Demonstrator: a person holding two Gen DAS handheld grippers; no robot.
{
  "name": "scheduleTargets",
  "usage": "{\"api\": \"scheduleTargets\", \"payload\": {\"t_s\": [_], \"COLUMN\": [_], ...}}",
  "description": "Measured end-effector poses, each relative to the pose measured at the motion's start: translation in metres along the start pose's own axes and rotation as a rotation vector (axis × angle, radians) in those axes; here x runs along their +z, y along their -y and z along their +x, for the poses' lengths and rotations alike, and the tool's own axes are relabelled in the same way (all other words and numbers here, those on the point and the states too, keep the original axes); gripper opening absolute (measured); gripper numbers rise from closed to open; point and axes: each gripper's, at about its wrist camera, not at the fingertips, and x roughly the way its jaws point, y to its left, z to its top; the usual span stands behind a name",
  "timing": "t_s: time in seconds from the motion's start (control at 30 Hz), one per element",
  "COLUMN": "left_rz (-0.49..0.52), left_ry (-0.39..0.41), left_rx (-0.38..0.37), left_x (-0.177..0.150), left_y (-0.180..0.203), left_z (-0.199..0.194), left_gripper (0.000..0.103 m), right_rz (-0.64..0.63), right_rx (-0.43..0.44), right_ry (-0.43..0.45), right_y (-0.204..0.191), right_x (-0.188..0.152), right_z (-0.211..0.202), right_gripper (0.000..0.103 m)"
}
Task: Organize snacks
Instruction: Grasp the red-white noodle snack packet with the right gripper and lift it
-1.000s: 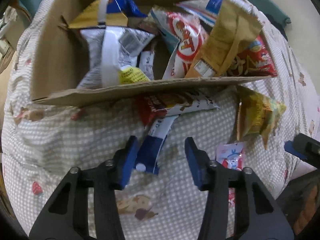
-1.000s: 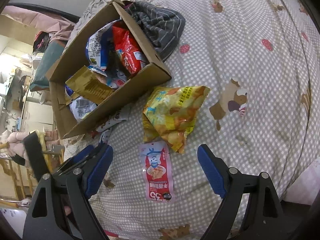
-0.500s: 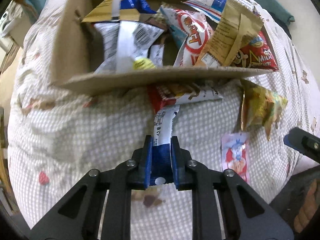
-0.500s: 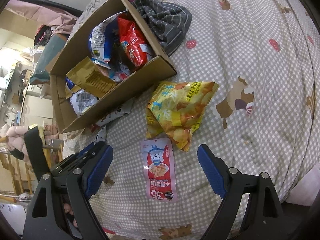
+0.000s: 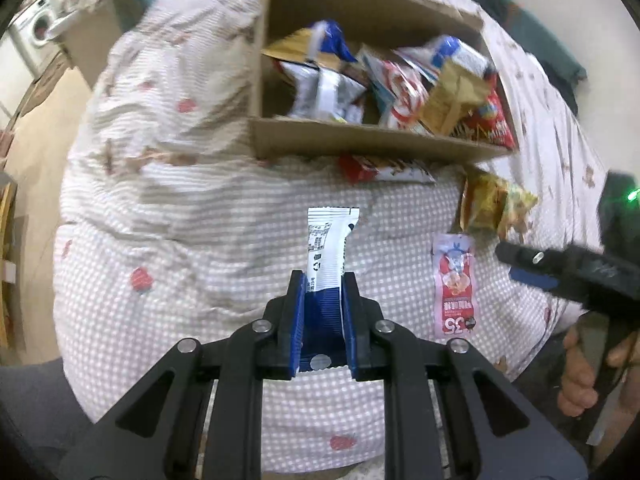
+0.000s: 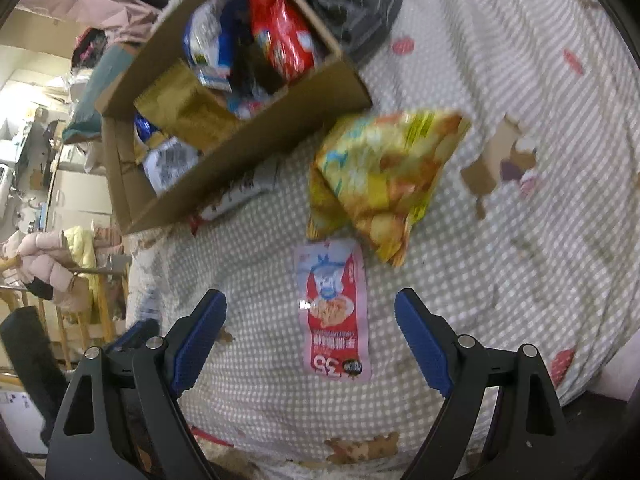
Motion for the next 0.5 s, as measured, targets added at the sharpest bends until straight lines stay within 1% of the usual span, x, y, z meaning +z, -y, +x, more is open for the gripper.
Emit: {"api": "scheduleTargets", "payload": {"t_s": [0.07, 0.13, 0.2, 0.3, 0.43, 0.5], "left_rz": [0.0, -0.018, -0.034, -0.035, -0.031, -0.029], "left_ry": [0.04, 0.062, 0.067, 0.069, 0.071, 0.074], "left_rx": [0.026, 0.025, 0.017, 0.034, 0.031, 0.031], "left_x": [-0.002, -0.003, -0.002, 0.0, 0.001, 0.002], "left_y": [0.001, -0.001, -0.002, -0.001, 0.001, 0.003], "left_z": [-0.006, -0.009, -0.007, 0.0, 0.001, 0.001], "left_gripper": [0.014, 0.014, 0.014, 0.014, 0.014, 0.014], "right_rz": [-0.013, -0.035, -0.078, -0.124, -0.196, -0.217], "right_rx": [-0.035, -0.067, -0.13, -0.208, -0.296, -0.342], "right_ry": [-0.032, -0.052, -0.067, -0.096, -0.1, -0.099], "right_y": [-0.003, -0.01, -0.019, -0.028, -0.039, -0.041], "right_x": [-0.002, -0.003, -0.003, -0.005, -0.008, -0.011], "right_z": [0.013, 0.025, 0.039, 0.06, 0.078, 0.085], "right_gripper": [0.089, 0.088, 0.087, 0.086, 0.086, 0.082]}}
